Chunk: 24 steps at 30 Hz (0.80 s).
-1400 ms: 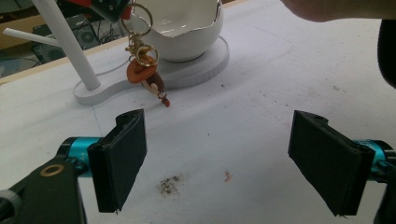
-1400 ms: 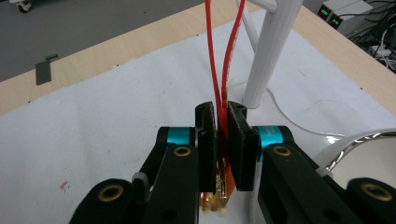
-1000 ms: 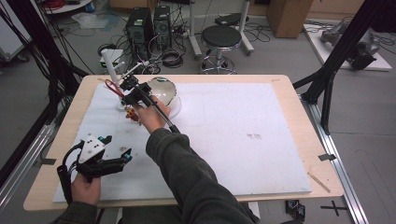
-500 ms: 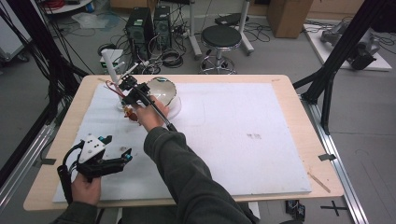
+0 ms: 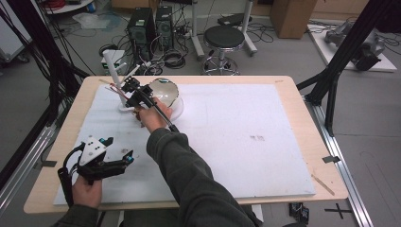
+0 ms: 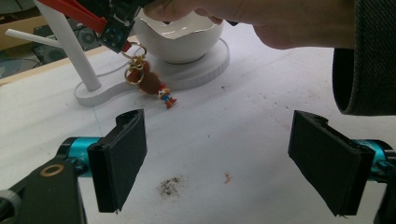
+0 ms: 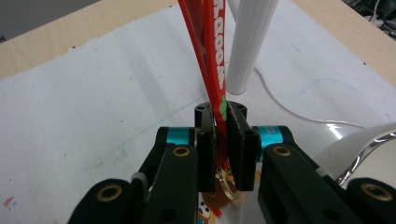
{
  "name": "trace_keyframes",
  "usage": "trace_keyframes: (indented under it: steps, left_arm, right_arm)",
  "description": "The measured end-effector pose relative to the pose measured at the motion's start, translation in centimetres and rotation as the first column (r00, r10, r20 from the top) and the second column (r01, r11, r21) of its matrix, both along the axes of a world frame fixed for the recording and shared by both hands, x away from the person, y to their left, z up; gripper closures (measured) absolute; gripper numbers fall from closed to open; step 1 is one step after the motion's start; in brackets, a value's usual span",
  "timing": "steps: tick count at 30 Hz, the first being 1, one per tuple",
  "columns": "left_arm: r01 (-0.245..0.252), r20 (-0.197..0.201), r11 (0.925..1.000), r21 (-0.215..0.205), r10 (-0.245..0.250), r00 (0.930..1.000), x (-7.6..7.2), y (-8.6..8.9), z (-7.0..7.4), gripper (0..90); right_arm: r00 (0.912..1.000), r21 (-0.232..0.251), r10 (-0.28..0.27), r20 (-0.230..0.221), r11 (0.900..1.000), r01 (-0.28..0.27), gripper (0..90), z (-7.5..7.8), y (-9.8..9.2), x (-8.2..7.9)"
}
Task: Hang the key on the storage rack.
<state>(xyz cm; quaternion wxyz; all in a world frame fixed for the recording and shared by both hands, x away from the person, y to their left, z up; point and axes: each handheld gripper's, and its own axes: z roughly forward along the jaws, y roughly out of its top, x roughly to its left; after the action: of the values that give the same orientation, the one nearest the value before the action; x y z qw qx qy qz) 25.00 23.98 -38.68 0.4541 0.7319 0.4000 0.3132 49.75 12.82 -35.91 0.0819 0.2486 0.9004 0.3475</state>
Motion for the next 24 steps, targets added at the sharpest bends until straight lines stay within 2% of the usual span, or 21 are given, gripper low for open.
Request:
trace_keyframes:
  steps: [4, 8, 12, 24]
  left_arm:
    - [0.000, -0.001, 1.0000, 0.000, 0.000, 1.0000, 0.0, 0.0, 0.0, 19.9]
    - [0.000, -0.001, 1.0000, 0.005, 0.000, 1.0000, 0.0, 0.0, 0.0, 19.9]
    - [-0.003, -0.001, 1.0000, 0.005, 0.003, 1.0000, 0.0, 0.0, 0.0, 19.9]
    - [-0.008, -0.005, 0.9999, 0.009, 0.008, 1.0000, 0.1, 0.0, 0.0, 19.9]
  right_arm:
    - [0.9999, 0.019, -0.001, -0.015, 1.000, 0.001, 75.2, 0.3, -0.4, 0.1]
    - [0.9996, 0.037, 0.010, -0.026, 0.999, -0.009, 72.3, 0.5, -0.9, 0.0]
    - [0.9989, 0.079, 0.026, -0.038, 0.997, -0.023, 69.4, 0.8, -1.6, 0.0]
    - [0.9958, 0.169, 0.077, -0.050, 0.983, -0.067, 66.7, 2.3, -3.5, -0.3]
